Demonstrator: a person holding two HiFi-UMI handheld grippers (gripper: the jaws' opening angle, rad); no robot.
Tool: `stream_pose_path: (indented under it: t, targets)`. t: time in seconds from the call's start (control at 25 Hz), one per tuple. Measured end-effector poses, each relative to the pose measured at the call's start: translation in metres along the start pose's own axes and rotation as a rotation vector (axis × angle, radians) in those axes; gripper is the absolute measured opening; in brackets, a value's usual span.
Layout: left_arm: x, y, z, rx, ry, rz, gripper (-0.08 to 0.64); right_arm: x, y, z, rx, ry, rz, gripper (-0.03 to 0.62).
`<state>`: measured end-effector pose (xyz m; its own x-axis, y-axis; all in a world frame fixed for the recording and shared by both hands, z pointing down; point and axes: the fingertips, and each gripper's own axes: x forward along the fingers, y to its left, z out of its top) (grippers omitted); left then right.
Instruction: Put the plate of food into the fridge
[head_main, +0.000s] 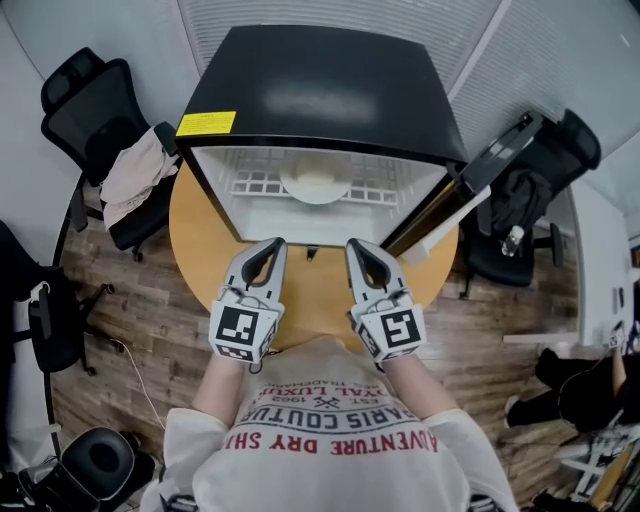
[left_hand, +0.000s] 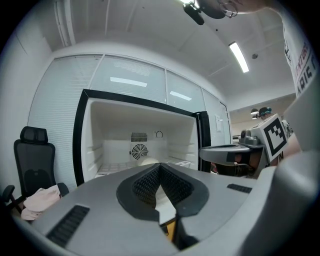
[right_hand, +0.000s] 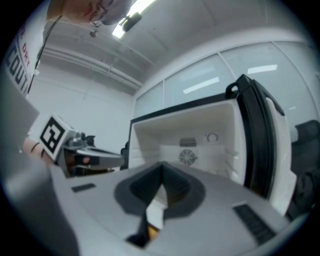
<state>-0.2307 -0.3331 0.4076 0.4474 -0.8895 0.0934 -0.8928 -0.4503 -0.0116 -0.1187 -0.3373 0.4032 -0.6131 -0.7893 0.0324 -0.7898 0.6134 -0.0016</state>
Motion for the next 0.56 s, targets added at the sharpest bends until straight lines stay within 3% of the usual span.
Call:
stream_pose_path:
  t: [0.56]
  targets:
    - [0.008, -0.013, -0.005, 0.002, 0.025, -0.016, 0.029, -0.003, -0.002, -0.004, 0.004, 0.023, 0.020, 0.028]
